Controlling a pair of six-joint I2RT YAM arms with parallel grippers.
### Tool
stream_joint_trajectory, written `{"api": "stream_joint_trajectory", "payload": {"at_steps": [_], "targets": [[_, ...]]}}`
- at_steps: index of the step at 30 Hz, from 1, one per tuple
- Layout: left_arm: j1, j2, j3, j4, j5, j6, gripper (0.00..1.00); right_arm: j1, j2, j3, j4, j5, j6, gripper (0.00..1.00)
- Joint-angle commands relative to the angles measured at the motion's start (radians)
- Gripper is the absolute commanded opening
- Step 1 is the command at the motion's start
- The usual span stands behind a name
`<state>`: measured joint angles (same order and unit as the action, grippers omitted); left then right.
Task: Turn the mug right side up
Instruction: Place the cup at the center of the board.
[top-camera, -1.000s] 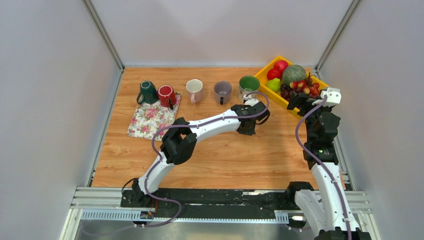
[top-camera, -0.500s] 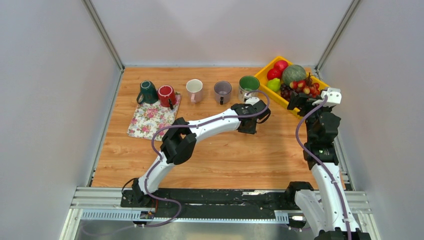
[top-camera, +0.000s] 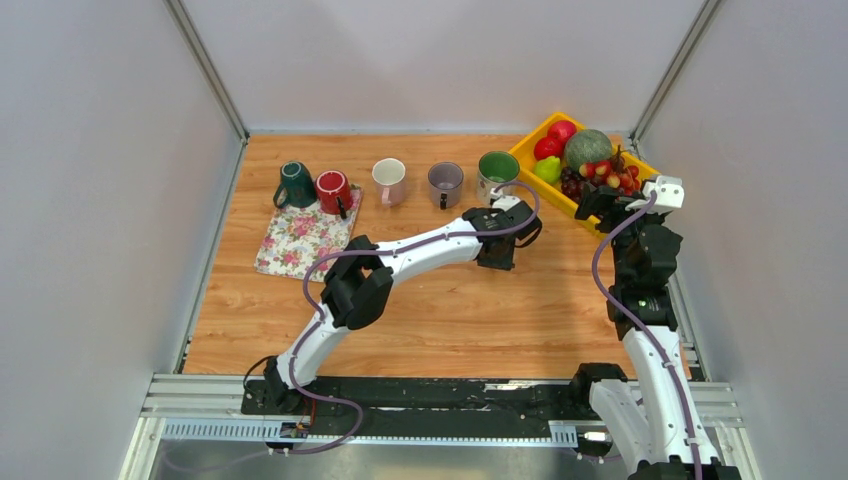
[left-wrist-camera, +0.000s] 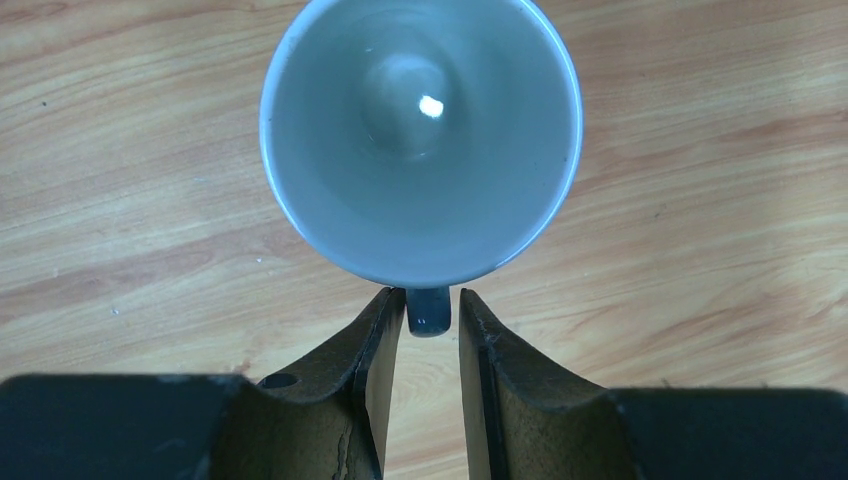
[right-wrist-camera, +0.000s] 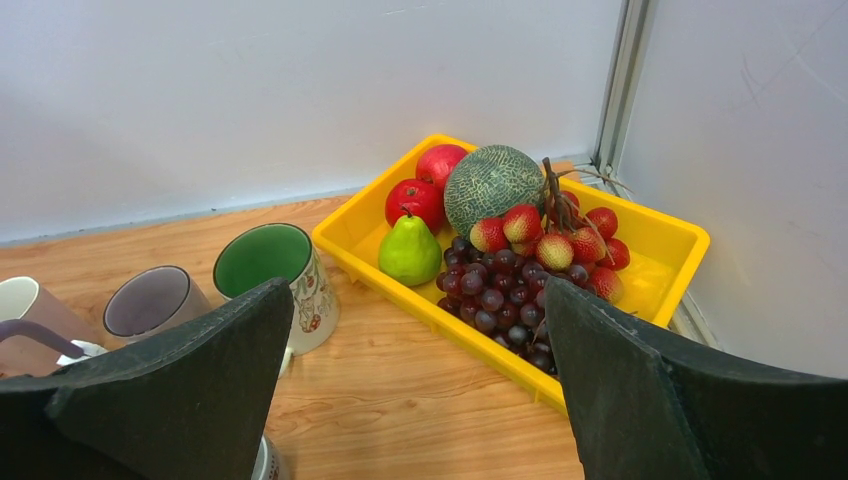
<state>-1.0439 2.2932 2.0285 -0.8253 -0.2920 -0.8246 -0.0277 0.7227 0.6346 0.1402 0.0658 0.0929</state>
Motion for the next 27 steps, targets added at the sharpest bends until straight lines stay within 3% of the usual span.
{"api": "stream_joint_trajectory", "payload": {"at_steps": [1,15,19,23,27], "targets": [[-0.018,-0.009,0.032,0.02,0.029,-0.009,0.36,-0.005,-0.014,-0.006,0.044,-0.013,0.014,1.0],[-0.022,-0.025,0.01,0.033,0.018,0.008,0.38,-0.012,-0.025,-0.007,0.043,-0.021,0.018,1.0],[-0.022,-0.097,-0.093,0.073,0.023,0.017,0.46,-0.014,-0.024,-0.009,0.042,-0.027,0.019,1.0],[-0.022,-0.193,-0.203,0.126,0.009,0.026,0.61,-0.014,-0.025,-0.009,0.042,-0.029,0.018,1.0],[-0.021,-0.29,-0.284,0.165,-0.03,0.072,0.64,-0.015,-0.027,-0.012,0.043,-0.032,0.016,1.0]]}}
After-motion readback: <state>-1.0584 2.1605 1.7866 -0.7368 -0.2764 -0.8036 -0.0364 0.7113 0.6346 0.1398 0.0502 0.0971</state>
